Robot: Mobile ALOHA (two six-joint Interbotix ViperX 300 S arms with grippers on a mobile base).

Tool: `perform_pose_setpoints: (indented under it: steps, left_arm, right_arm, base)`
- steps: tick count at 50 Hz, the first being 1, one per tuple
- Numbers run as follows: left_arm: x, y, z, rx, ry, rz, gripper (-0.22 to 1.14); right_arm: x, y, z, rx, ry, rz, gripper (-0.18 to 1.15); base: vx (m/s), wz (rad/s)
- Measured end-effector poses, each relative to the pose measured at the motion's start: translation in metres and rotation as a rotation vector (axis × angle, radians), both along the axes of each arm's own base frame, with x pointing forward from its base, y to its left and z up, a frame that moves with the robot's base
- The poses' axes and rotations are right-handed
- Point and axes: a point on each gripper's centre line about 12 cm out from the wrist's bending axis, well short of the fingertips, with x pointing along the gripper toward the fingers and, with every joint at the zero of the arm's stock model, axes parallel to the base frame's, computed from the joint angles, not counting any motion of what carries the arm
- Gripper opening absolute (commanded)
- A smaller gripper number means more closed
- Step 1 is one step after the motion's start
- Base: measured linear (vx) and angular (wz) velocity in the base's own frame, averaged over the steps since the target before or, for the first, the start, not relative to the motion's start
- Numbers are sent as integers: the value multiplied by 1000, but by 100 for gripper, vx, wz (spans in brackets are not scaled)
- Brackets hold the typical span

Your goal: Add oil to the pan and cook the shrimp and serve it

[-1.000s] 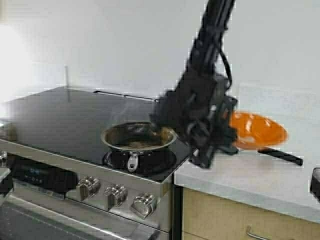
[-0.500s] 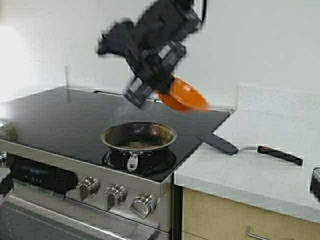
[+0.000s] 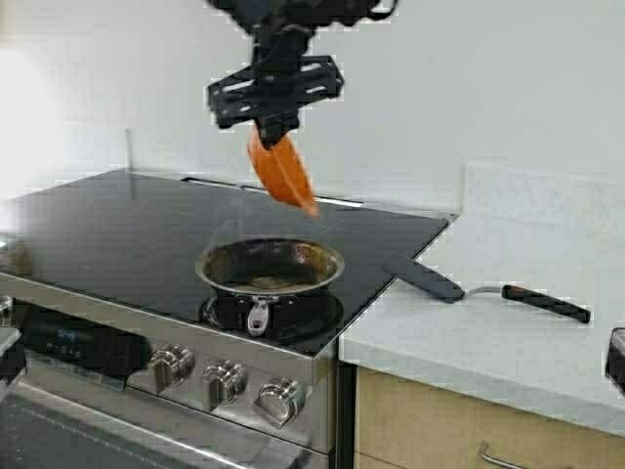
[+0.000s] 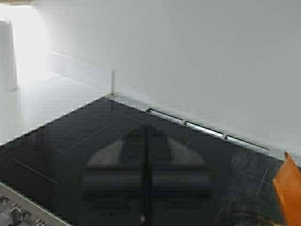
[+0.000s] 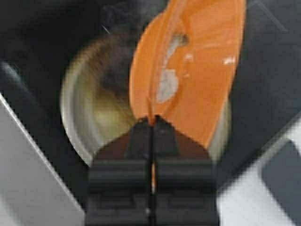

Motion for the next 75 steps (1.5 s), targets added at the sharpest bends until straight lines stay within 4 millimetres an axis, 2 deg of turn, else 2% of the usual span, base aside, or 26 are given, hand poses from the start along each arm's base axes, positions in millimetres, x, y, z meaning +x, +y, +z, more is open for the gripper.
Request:
perform_pose_setpoints:
  steps: [11, 22, 30, 36, 43, 55, 64, 75]
  left_arm:
    - [0, 0, 0, 0, 0, 0, 3]
    - [0, 0, 0, 0, 0, 0, 3]
    - [0, 0, 0, 0, 0, 0, 3]
    - [0, 0, 0, 0, 0, 0, 3]
    - [0, 0, 0, 0, 0, -2, 3]
    - [0, 0, 0, 0, 0, -2, 3]
    - [0, 0, 1, 2, -2, 0, 3]
    - [0, 0, 0, 2, 0, 0, 3]
  right_arm:
    - [20, -6, 5, 274, 49, 94, 5]
    - [35, -39, -5, 487, 106, 82, 5]
    - [34, -63, -13, 676, 139, 85, 5]
    - [29, -69, -10, 858, 147, 122, 5]
    - [28, -76, -29, 1019, 208, 123, 6]
    - [32, -88, -67, 1126, 323, 38, 6]
    - [35, -90, -81, 1264, 371, 55, 6]
    - [41, -97, -77, 1293, 340, 70, 6]
  base:
    - [0, 0]
    - [0, 0]
    - [0, 0]
    - [0, 0]
    - [0, 0]
    - [0, 0]
    - [0, 0]
    - [0, 0]
